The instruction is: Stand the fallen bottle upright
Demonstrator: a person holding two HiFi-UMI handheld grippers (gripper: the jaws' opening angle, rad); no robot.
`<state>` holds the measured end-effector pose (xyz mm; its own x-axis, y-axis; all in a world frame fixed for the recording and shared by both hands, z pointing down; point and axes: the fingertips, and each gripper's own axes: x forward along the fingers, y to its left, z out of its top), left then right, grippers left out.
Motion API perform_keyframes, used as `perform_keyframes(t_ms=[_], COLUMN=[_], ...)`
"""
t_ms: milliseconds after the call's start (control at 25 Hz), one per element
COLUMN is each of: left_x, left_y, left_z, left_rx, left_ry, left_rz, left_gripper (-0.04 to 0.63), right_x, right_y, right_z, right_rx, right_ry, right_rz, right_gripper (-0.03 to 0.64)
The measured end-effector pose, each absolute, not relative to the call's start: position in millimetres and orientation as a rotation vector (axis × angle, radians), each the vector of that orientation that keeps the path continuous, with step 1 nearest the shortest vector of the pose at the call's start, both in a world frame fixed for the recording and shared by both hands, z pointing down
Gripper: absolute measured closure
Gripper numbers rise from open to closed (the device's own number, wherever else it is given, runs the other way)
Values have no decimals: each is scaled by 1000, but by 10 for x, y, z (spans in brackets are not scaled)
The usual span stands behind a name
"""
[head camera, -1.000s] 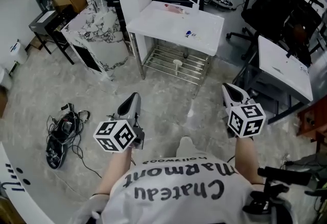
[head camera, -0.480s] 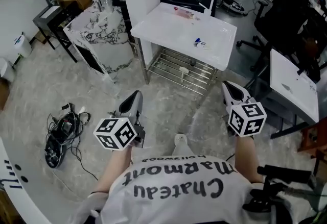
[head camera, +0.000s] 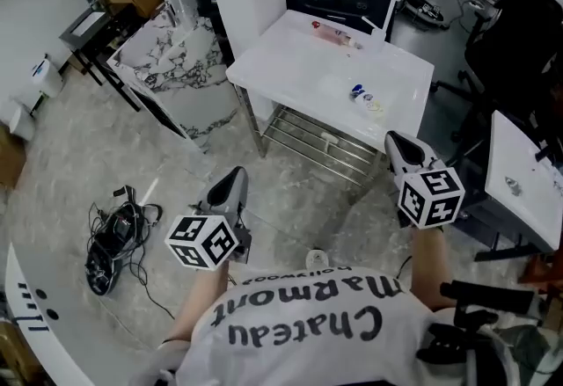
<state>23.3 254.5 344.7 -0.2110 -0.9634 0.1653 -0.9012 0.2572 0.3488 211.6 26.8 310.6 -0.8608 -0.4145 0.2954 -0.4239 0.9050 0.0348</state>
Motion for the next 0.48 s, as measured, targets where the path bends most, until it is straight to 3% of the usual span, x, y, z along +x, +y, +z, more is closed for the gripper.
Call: perform_keyframes(t_ms=[480], left_x=[-271], left_y=[1698], left_z=[3491], left_rx=[1671], left_ry=[-2234], left_rz=[-327], left_gripper=[580], right_x=[1656], right_y=[-425], right_z=[3241], right_rx=[531], right_ry=[-2760], right_rz=[-4], right_gripper=[603])
